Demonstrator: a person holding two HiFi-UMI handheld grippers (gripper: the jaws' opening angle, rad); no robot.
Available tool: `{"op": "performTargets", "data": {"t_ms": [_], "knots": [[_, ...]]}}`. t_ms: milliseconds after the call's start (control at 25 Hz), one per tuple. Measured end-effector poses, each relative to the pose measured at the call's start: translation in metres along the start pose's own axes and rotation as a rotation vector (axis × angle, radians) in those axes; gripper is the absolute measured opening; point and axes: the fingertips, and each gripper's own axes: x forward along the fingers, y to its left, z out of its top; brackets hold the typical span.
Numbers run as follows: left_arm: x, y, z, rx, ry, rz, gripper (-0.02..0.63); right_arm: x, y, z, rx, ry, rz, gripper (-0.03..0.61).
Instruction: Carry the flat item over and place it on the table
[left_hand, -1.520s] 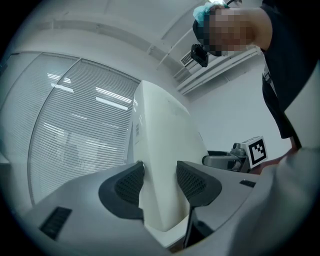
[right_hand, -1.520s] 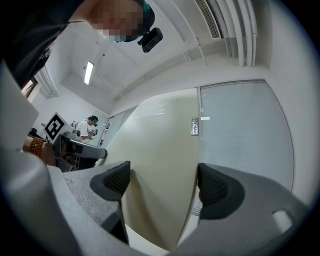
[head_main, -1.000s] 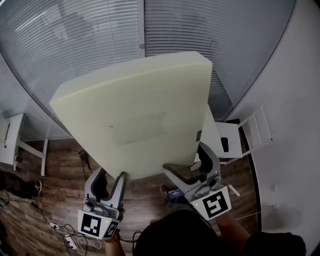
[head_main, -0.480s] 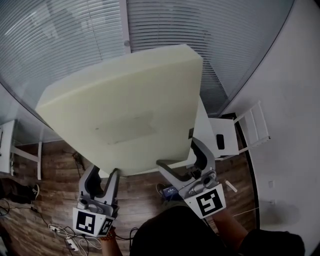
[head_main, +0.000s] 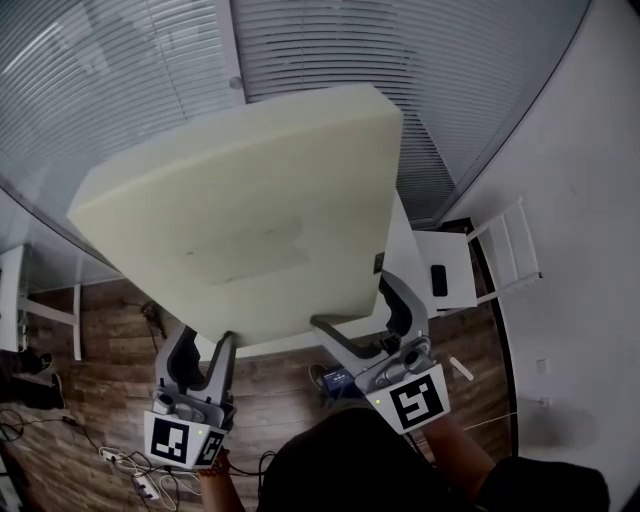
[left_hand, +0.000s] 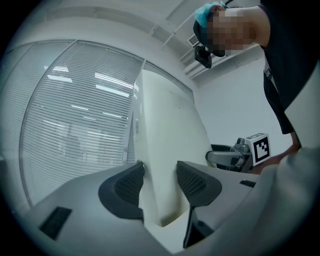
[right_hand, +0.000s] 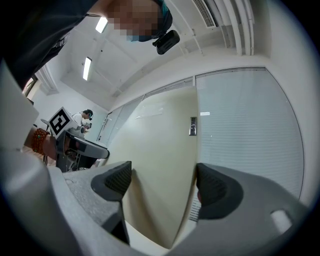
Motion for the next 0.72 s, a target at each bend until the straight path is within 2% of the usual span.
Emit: {"op": "performTargets", "data": {"t_ms": [240, 720], "knots": [[0.042, -0.011, -0.023, -0.021, 0.051, 0.003, 0.209, 0.003, -0.038, -0.036, 0.051, 0.045, 0.009, 0.399], [0.051, -0.007, -0.056, -0.074, 0.107, -0.006, 0.210, 0.002, -0.038, -0.073, 0.105, 0.154, 0.026, 0.393]]}}
